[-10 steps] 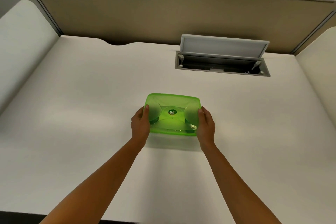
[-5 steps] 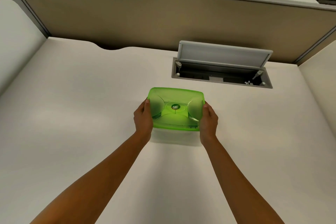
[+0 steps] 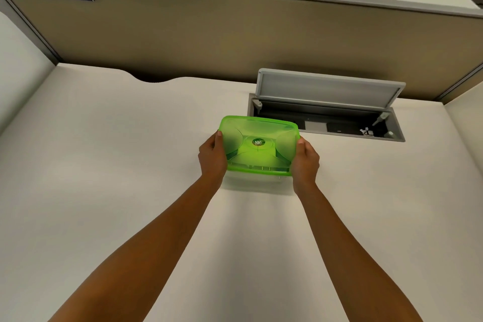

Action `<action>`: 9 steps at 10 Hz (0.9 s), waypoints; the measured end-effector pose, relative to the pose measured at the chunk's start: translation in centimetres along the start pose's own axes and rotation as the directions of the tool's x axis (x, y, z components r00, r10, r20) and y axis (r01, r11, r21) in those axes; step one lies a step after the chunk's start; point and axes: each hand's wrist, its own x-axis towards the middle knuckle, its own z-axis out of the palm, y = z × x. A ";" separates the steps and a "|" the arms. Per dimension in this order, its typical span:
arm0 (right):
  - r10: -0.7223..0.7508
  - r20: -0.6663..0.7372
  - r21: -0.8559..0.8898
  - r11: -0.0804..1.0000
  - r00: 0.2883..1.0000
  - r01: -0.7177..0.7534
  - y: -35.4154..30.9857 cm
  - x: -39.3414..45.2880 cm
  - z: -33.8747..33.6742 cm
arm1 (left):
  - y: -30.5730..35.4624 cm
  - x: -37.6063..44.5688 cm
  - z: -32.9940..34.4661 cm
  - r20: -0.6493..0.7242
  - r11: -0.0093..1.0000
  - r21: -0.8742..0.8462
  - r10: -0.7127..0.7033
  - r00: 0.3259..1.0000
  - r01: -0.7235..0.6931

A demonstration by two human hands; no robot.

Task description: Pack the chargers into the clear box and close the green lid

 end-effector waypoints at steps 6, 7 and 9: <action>-0.004 -0.018 -0.050 0.999 1.000 0.003 -2.4 0.0 0.6 | 1.6 0.8 -1.0 0.131 0.935 0.320 0.115 0.985 -0.151; -0.157 -0.093 -0.104 0.984 0.983 0.147 -3.0 -1.4 0.0 | 1.7 -0.9 -2.7 0.168 0.891 0.431 0.077 0.983 -0.143; -0.605 0.173 -0.356 0.697 0.777 0.622 -2.7 -5.7 0.9 | 0.0 -3.2 -7.4 0.157 0.700 0.660 0.227 0.961 -0.273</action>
